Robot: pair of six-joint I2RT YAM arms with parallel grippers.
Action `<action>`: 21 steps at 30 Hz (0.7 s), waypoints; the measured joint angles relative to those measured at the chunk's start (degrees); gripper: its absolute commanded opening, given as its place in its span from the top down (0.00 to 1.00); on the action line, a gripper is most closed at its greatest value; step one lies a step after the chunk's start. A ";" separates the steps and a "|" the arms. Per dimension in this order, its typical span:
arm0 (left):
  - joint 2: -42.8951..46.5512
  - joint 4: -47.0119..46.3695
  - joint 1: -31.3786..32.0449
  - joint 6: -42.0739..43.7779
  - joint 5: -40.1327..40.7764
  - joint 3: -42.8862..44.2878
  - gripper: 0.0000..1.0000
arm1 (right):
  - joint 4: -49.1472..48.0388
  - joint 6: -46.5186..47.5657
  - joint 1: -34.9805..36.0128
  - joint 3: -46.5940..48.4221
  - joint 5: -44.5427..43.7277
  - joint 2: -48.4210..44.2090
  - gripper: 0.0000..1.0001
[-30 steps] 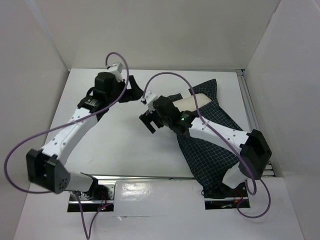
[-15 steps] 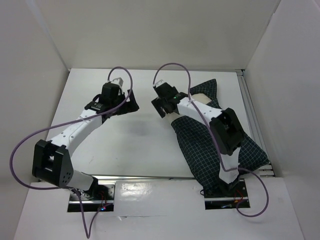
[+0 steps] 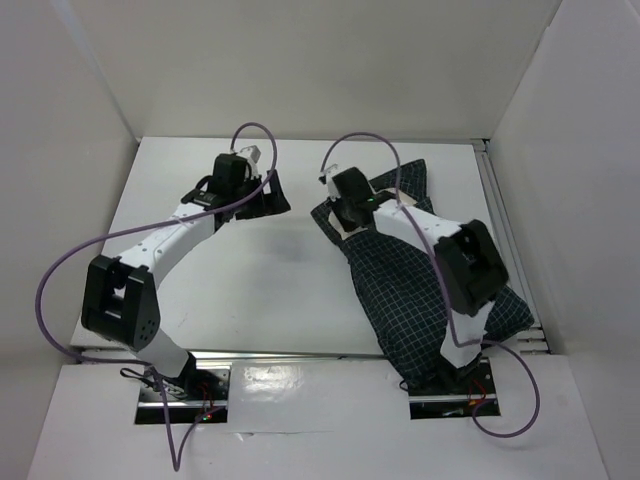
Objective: Put the pillow into the pillowcase
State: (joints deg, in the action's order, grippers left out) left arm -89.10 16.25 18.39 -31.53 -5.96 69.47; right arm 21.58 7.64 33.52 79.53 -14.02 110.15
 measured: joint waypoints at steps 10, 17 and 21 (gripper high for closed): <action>-8.55 -5.53 3.89 2.29 -14.12 4.94 0.19 | -18.53 0.76 -8.98 -24.44 34.03 -36.13 1.00; -10.08 -12.17 6.97 0.39 -21.86 4.90 0.19 | -30.69 -2.82 -12.50 -35.08 43.34 -39.04 1.00; -14.88 -15.10 7.58 -0.76 -24.59 4.90 0.22 | -35.69 -5.05 -14.23 -39.08 45.92 -41.79 1.00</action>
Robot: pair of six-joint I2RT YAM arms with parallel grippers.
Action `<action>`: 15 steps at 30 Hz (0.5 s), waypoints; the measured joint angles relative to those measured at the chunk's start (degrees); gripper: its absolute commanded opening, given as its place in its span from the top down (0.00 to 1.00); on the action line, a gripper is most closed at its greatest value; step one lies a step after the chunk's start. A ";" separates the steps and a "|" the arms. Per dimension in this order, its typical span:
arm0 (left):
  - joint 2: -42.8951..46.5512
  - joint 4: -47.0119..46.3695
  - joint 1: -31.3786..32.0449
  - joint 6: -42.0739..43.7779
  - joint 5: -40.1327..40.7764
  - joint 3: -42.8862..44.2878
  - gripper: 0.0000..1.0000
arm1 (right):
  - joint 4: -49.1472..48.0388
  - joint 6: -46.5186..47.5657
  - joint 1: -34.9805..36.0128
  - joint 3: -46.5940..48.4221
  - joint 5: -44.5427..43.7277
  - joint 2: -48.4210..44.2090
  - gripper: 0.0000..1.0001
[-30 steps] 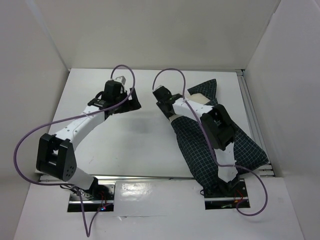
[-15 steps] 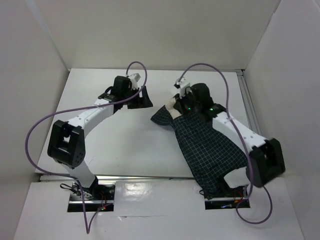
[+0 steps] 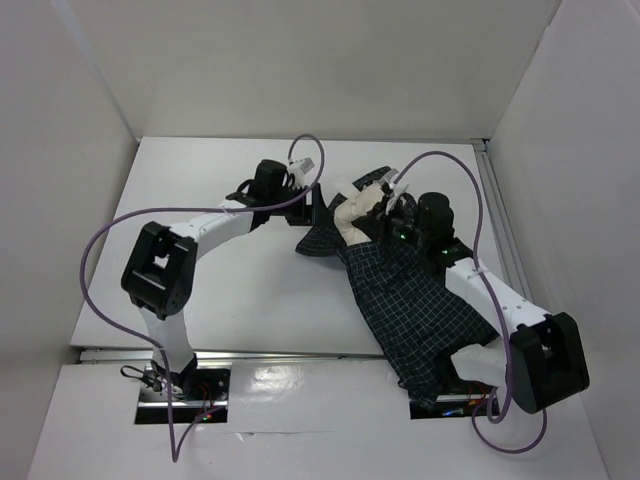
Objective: Put the pillow into the pillowcase
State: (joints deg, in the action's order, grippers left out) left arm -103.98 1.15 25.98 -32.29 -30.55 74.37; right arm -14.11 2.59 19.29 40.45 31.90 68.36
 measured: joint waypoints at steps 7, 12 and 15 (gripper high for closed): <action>-6.21 -1.97 0.07 -3.15 -3.39 -4.04 0.19 | -4.81 -3.82 -3.43 -2.19 3.69 -4.00 1.00; -6.56 -6.05 0.11 -5.03 -7.21 -4.07 0.18 | -4.72 -4.79 -4.07 -2.32 6.25 -5.33 1.00; -6.51 -7.02 0.11 -5.40 -7.04 -3.41 0.18 | -4.63 -5.09 -4.07 -2.32 7.04 -5.33 1.00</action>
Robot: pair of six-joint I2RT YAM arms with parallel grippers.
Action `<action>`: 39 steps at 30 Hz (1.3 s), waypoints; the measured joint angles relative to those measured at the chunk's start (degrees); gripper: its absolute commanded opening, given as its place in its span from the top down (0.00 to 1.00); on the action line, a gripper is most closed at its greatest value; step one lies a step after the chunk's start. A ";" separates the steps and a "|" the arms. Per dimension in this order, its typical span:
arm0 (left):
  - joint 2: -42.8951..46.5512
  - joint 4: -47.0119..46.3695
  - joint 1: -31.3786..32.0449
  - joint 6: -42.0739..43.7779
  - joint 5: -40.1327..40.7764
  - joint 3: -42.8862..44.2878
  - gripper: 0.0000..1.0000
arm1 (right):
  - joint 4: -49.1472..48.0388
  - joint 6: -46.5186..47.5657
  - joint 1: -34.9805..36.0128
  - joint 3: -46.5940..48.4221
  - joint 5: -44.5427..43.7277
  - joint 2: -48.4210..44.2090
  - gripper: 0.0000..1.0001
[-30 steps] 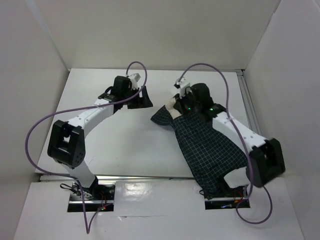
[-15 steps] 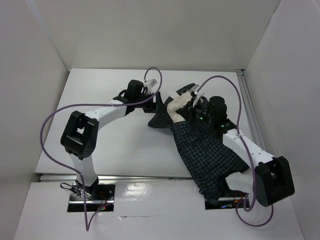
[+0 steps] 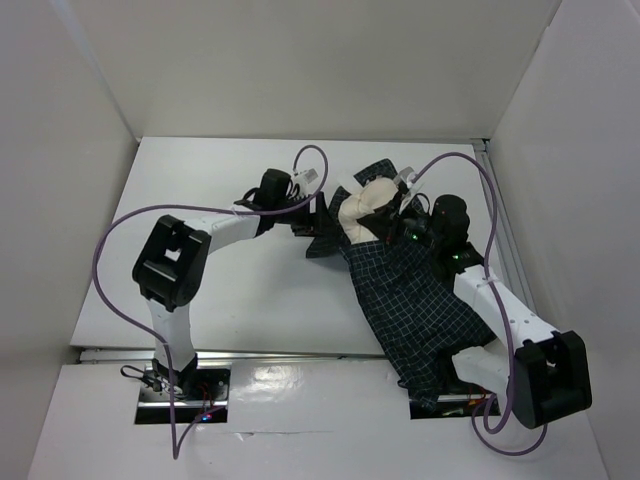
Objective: Put the pillow into the pillowcase
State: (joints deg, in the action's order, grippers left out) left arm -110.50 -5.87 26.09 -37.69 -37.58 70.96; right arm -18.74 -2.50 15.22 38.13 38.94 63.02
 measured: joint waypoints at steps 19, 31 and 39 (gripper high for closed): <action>-4.85 -2.27 3.19 3.06 6.67 9.53 0.18 | -0.07 -1.09 -0.26 0.00 3.58 -0.70 1.00; -9.60 -0.87 4.90 3.23 8.22 14.40 1.00 | 1.60 -2.43 -0.37 0.42 0.15 -1.79 1.00; 3.41 7.45 2.86 7.10 20.52 8.68 1.00 | 4.90 -4.28 1.77 3.69 -10.86 7.04 1.00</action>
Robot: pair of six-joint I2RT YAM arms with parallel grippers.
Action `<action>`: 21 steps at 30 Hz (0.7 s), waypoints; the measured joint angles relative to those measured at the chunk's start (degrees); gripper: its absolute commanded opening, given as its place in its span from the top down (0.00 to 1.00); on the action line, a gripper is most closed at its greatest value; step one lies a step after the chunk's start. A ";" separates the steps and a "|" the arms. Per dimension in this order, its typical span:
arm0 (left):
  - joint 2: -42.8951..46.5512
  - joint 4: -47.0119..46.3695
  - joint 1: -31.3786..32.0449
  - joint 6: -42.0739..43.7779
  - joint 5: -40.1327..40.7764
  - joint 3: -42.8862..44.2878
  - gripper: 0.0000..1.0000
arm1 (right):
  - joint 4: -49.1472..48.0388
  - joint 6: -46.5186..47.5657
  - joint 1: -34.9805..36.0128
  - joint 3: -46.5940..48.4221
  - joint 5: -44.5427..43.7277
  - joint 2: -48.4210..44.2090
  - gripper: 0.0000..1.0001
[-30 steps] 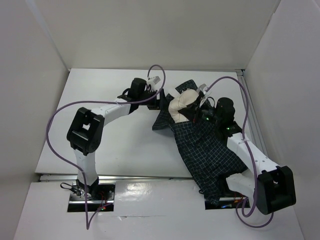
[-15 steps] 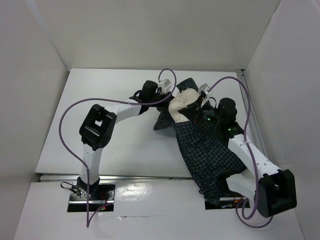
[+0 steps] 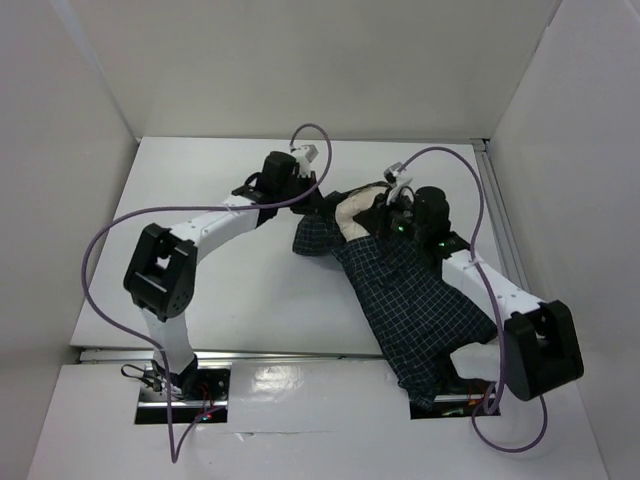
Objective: Put the pillow into the pillowcase
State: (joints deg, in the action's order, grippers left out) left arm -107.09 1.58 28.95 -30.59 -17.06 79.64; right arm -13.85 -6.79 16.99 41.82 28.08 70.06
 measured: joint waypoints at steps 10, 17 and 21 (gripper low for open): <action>4.76 8.81 -2.01 2.25 4.07 0.48 1.00 | 6.32 1.84 11.13 8.04 -14.19 13.62 1.00; 7.65 14.23 -1.95 4.04 7.04 2.23 1.00 | 20.06 -3.13 14.71 27.65 -25.00 37.75 1.00; 10.73 17.62 -2.51 5.57 9.66 2.23 1.00 | 22.16 -5.35 16.15 34.62 -25.83 41.90 1.00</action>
State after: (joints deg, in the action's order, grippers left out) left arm -96.36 19.20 26.44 -25.02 -7.40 81.87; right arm 8.32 -12.14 33.15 76.44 2.24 111.96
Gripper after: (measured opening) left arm 0.041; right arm 0.201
